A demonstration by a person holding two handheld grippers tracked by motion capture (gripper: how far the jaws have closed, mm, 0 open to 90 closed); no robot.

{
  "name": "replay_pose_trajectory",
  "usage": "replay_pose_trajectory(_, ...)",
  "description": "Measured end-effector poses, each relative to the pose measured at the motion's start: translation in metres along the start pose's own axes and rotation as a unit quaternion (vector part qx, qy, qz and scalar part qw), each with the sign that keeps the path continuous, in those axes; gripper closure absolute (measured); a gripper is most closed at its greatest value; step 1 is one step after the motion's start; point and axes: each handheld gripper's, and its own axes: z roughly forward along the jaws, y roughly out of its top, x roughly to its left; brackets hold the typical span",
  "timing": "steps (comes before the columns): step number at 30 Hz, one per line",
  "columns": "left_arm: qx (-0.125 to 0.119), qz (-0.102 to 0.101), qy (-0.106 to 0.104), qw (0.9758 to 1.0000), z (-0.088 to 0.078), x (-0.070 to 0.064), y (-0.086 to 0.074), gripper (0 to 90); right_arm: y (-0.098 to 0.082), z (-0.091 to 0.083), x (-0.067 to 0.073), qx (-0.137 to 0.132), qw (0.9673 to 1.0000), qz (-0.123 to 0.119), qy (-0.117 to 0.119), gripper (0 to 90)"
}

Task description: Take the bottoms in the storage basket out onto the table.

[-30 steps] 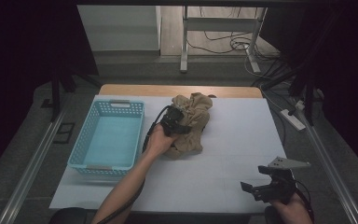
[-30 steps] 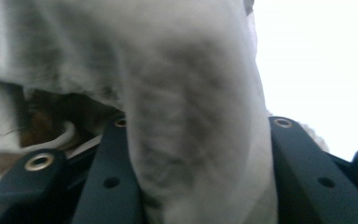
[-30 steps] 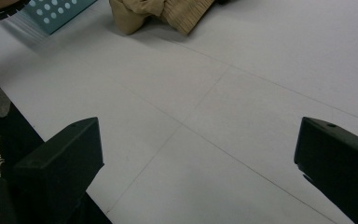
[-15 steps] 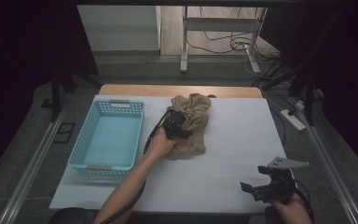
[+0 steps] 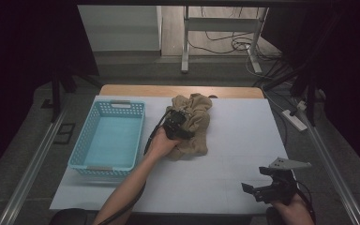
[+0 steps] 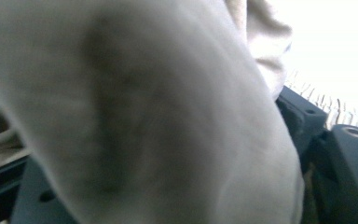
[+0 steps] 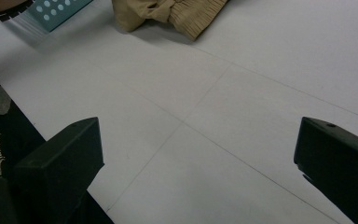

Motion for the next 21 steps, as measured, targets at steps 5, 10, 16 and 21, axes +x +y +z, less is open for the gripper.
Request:
replay_pose_trajectory(5, -0.001, -0.007, -0.014, 0.9999, -0.001, 0.0, 0.001, 20.8, 0.0, 0.0, 0.0, 0.0, 1.0, 0.0, 0.0, 1.2)
replay_pose_trajectory(10, -0.004, -0.007, -0.024, 0.9997, -0.004, -0.001, 0.002, 16.0, 0.0, 0.0, 0.0, 0.001, 1.0, 0.0, 0.001, 1.2)
replay_pose_trajectory(16, -0.022, -0.007, -0.047, 0.9987, -0.008, -0.001, 0.001, 6.4, 0.0, 0.0, 0.0, 0.002, 1.0, 0.0, 0.001, 1.2)
replay_pose_trajectory(21, -0.031, 0.0, -0.049, 0.9983, -0.012, -0.003, 0.001, 3.7, 0.0, 0.0, 0.0, 0.002, 1.0, -0.001, 0.001, 1.2)
